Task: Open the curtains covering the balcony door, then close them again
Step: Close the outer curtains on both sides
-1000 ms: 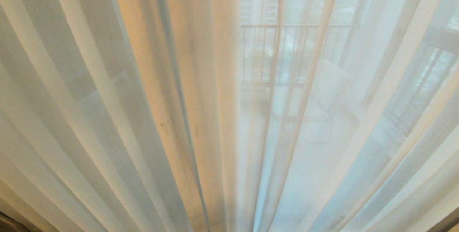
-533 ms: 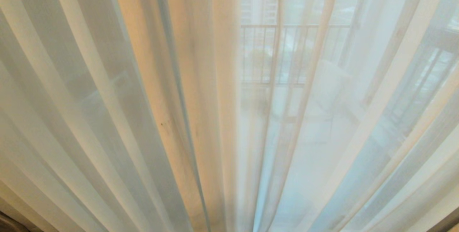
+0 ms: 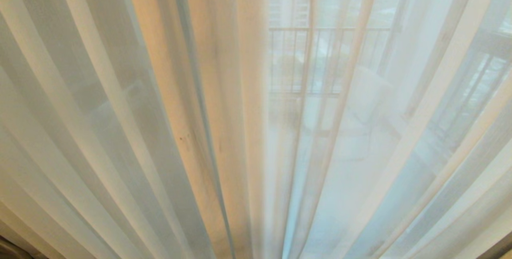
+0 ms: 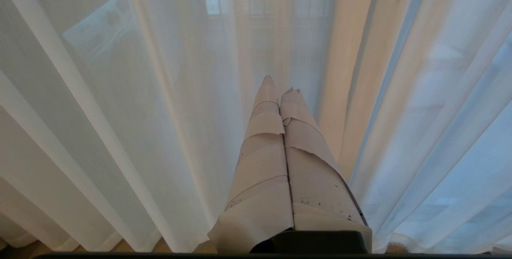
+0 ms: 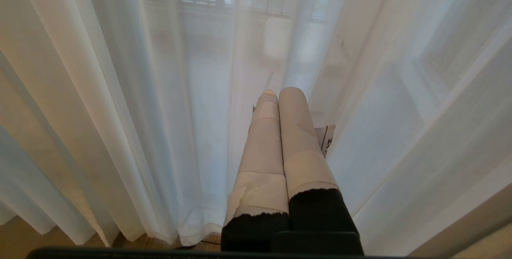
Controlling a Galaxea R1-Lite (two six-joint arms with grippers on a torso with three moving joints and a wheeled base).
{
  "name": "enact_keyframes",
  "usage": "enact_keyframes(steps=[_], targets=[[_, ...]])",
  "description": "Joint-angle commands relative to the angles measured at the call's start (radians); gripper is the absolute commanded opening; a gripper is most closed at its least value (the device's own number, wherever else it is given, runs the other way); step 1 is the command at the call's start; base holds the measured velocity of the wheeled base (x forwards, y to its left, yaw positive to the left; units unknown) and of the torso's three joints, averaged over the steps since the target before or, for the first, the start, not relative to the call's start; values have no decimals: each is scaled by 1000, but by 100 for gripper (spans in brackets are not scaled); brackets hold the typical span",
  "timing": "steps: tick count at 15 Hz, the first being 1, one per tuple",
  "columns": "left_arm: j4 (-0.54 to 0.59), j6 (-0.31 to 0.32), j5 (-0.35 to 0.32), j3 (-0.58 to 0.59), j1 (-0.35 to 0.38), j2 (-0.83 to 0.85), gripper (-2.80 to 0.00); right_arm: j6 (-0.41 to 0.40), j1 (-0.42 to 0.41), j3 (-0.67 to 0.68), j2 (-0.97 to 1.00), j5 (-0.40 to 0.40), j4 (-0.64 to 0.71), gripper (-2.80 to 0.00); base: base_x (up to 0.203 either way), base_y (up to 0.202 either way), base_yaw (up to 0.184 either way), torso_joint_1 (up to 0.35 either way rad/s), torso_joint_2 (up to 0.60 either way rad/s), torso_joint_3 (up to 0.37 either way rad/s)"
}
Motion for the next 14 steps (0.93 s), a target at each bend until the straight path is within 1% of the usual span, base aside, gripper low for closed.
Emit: enact_keyframes(steps=[1, 6, 7, 14], targets=[[0, 0, 0, 0, 0, -1, -280, 0, 0, 0, 1, 1, 0, -280, 0, 0, 0, 0, 0, 0], [0, 2, -3, 0, 0, -1, -280, 5, 0, 0, 1, 2, -2, -280, 0, 0, 0, 0, 0, 0], [0, 2, -4, 0, 0, -1, -280, 5, 0, 0, 1, 2, -2, -280, 5, -94, 4, 4, 2, -1], [-2, 9, -10, 0, 0, -1, -280, 5, 0, 0, 1, 2, -2, -280, 0, -181, 1, 5, 3, 3]])
